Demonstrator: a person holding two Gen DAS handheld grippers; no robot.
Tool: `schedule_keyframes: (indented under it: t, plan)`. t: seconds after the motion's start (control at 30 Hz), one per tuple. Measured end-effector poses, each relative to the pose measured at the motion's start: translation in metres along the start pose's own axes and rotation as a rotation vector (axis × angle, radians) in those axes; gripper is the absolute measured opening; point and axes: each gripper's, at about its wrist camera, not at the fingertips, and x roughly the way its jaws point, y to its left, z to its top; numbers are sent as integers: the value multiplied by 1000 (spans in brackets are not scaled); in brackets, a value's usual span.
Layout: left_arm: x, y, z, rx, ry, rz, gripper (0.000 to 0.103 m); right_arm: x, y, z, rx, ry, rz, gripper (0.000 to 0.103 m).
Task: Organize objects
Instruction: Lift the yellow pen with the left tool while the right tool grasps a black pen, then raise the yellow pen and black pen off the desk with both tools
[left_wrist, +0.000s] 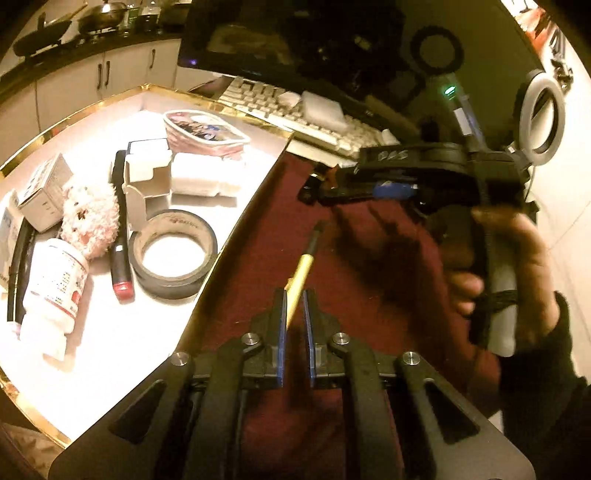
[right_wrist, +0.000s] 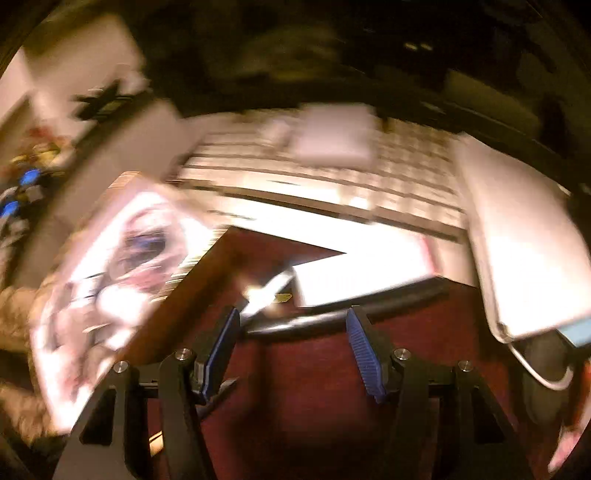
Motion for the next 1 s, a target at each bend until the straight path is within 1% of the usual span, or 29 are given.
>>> schedule_keyframes:
  t: [0.07,0.13,0.2,0.27,0.3,0.33,0.37,0.43,0.47,0.5,0.53,0.57,0.6,0.63,0.67,0.73,0.8,0.83,0.87,0.93,1.0]
  plan:
    - [0,2,0,-5,2,-46,8,8,-7,0,71,37,-35,61]
    - [0,5,0,-18,3,-60,8,13,-10,0,137,34,-53,61]
    - [-2,5,0,-10,-5,-80,8,14,-8,2,187,19,-71,61]
    - [-2,4,-1,-11,3,-73,8,20,-1,3,171,9,-149,61]
    - [-3,4,-2,-9,1,-81,8,24,-1,3,185,23,-164,62]
    - [-4,4,-3,-5,-8,-83,8,24,-1,1,194,6,-174,62]
    - [-3,5,-3,-9,-9,-80,8,25,1,0,181,3,-205,62]
    - [-1,5,-1,-19,-1,-92,8,25,6,-5,140,10,-238,62]
    - [0,5,-1,-22,-4,-97,8,24,9,-9,109,14,-252,60]
    - [0,5,-1,-31,-11,-86,8,21,11,-13,80,14,-250,59]
    - [1,5,0,-36,-2,-81,8,16,7,-19,73,15,-241,54]
    - [1,4,0,-37,4,-95,8,11,2,-24,81,13,-233,49]
    - [0,3,-1,-36,-1,-95,8,4,-4,-30,88,10,-233,36]
    - [-1,2,-2,-35,-6,-82,8,-2,-10,-35,91,11,-234,31]
    - [0,1,-2,-33,-2,-68,8,-8,-18,-43,100,6,-217,28]
    - [4,1,-1,-52,26,-64,8,-20,-30,-59,89,-22,-212,18]
    - [7,2,1,-73,49,-68,10,-32,-37,-74,74,-41,-175,15]
    - [8,1,2,-74,47,-64,18,-37,-41,-81,69,-38,-140,15]
    - [9,0,2,-78,44,-52,21,-42,-43,-89,53,-46,-90,15]
    - [14,-6,3,-66,59,-26,21,-48,-41,-105,19,-62,-60,15]
    - [19,-18,2,-7,77,-1,21,-57,-40,-122,-4,-89,-46,15]
